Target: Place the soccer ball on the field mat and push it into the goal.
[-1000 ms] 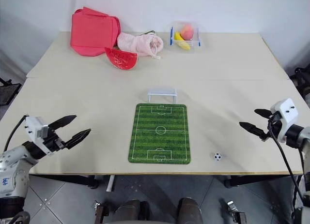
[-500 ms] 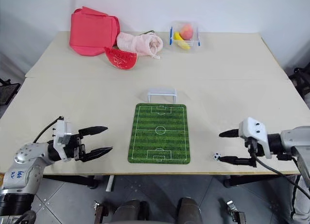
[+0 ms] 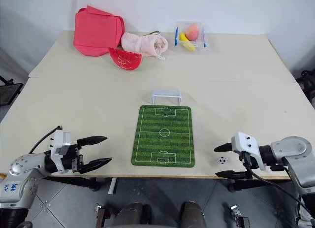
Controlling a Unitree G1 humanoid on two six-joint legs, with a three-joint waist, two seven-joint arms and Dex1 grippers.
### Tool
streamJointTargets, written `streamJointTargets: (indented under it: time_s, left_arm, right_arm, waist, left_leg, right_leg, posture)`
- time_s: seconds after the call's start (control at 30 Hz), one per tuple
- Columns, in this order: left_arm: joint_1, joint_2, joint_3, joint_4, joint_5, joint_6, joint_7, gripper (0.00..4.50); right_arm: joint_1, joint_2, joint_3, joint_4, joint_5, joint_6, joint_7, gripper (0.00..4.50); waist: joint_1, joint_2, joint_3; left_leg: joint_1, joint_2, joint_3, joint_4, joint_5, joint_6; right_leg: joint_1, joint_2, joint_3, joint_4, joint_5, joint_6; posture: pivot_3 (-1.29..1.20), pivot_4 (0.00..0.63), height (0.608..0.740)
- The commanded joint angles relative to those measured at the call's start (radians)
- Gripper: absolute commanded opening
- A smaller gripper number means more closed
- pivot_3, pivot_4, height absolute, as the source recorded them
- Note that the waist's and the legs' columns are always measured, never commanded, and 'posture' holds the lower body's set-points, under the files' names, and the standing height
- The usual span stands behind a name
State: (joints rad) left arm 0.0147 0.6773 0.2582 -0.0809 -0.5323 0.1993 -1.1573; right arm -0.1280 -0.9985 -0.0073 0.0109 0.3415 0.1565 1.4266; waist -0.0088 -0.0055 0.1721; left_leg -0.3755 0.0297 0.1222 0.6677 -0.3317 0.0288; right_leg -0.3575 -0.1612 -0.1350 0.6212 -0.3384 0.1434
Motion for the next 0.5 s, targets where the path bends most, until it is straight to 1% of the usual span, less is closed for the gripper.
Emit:
streamJointTargets:
  time_s: [0.03,0.07,0.1,0.13,0.27,0.3,0.33,0.37,0.43,0.47,0.5]
  left_arm:
    - [0.01,0.017,0.027,-0.056,-0.029,0.01,0.008,4.5]
    - [0.011,0.019,0.03,-0.058,-0.029,0.012,0.01,4.5]
    - [0.013,0.02,0.033,-0.059,-0.029,0.013,0.011,4.5]
    - [0.014,0.022,0.035,-0.06,-0.029,0.014,0.012,4.5]
    - [0.014,0.026,0.039,-0.066,-0.032,0.02,0.019,4.5]
    - [0.014,0.027,0.04,-0.067,-0.033,0.02,0.02,4.5]
    - [0.014,0.027,0.04,-0.066,-0.033,0.021,0.021,4.5]
    - [0.011,0.027,0.038,-0.064,-0.031,0.02,0.023,4.5]
    - [0.006,0.026,0.035,-0.06,-0.028,0.016,0.026,4.5]
    - [0.002,0.025,0.032,-0.056,-0.026,0.014,0.028,4.5]
    - [-0.004,0.022,0.03,-0.052,-0.025,0.012,0.03,4.5]
  right_arm:
    - [-0.047,0.039,0.023,0.083,-0.034,-0.05,-0.002,4.43]
    - [-0.055,0.045,0.029,0.099,-0.041,-0.058,0.0,4.43]
    - [-0.06,0.051,0.031,0.113,-0.046,-0.067,0.002,4.06]
    - [-0.066,0.057,0.032,0.128,-0.048,-0.077,0.001,3.91]
    - [-0.086,0.067,0.036,0.183,-0.051,-0.106,0.008,2.61]
    - [-0.091,0.069,0.035,0.192,-0.051,-0.11,0.007,2.41]
    - [-0.096,0.072,0.034,0.202,-0.052,-0.116,0.006,1.99]
    - [-0.101,0.075,0.033,0.21,-0.052,-0.123,0.005,1.76]
    - [-0.106,0.077,0.03,0.218,-0.051,-0.133,0.007,1.05]
    - [-0.108,0.076,0.026,0.217,-0.048,-0.132,0.005,0.83]
    - [-0.11,0.076,0.02,0.213,-0.042,-0.128,0.001,0.83]
  waist:
    - [0.001,0.0,0.0]
    - [0.002,0.0,0.0]
    - [0.002,0.0,0.0]
    - [0.002,0.0,0.0]
    - [0.004,0.0,0.0]
    - [0.004,0.0,0.0]
    - [0.005,0.0,0.0]
    - [0.006,0.0,0.0]
    - [0.007,0.0,0.0]
    - [0.007,0.0,0.0]
    - [0.007,0.0,0.0]
  left_leg:
    - [0.0,0.0,0.0,0.001,0.0,0.0]
    - [0.0,0.0,0.001,0.001,0.0,0.0]
    - [0.0,0.0,0.001,0.001,0.0,0.0]
    - [0.0,0.0,0.001,0.001,0.0,0.0]
    - [0.0,0.0,0.0,0.001,0.0,0.0]
    - [0.0,0.0,0.0,0.001,0.0,0.0]
    - [0.0,0.0,0.0,0.001,0.0,0.0]
    - [0.0,0.0,0.0,0.001,0.0,0.0]
    - [0.0,0.0,0.0,0.001,0.0,0.0]
    - [0.0,0.0,0.0,0.001,0.0,0.0]
    - [0.0,0.0,0.0,0.001,0.0,0.0]
  right_leg:
    - [0.0,0.0,0.0,0.0,0.0,0.0]
    - [0.0,0.0,0.0,0.0,0.0,0.0]
    - [0.0,0.0,0.0,0.0,0.0,0.0]
    - [0.0,0.0,0.0,0.0,0.0,0.0]
    - [0.0,0.0,0.0,0.0,0.0,0.0]
    - [0.0,0.0,0.0,0.0,0.0,0.0]
    - [0.0,0.0,0.0,0.0,0.0,0.0]
    - [0.0,0.0,0.0,0.0,0.0,0.0]
    - [0.0,0.0,0.0,0.0,0.0,0.0]
    - [0.0,0.0,0.0,0.0,0.0,0.0]
    - [0.0,0.0,0.0,0.0,0.0,0.0]
  posture:
    - [0.0,0.15,0.74]
    - [0.0,0.15,0.74]
    - [0.0,0.15,0.74]
    - [0.0,0.15,0.74]
    - [0.0,0.15,0.74]
    - [0.0,0.15,0.74]
    - [0.0,0.15,0.74]
    - [0.0,0.15,0.74]
    - [0.0,0.15,0.74]
    - [0.0,0.15,0.74]
    - [0.0,0.15,0.74]
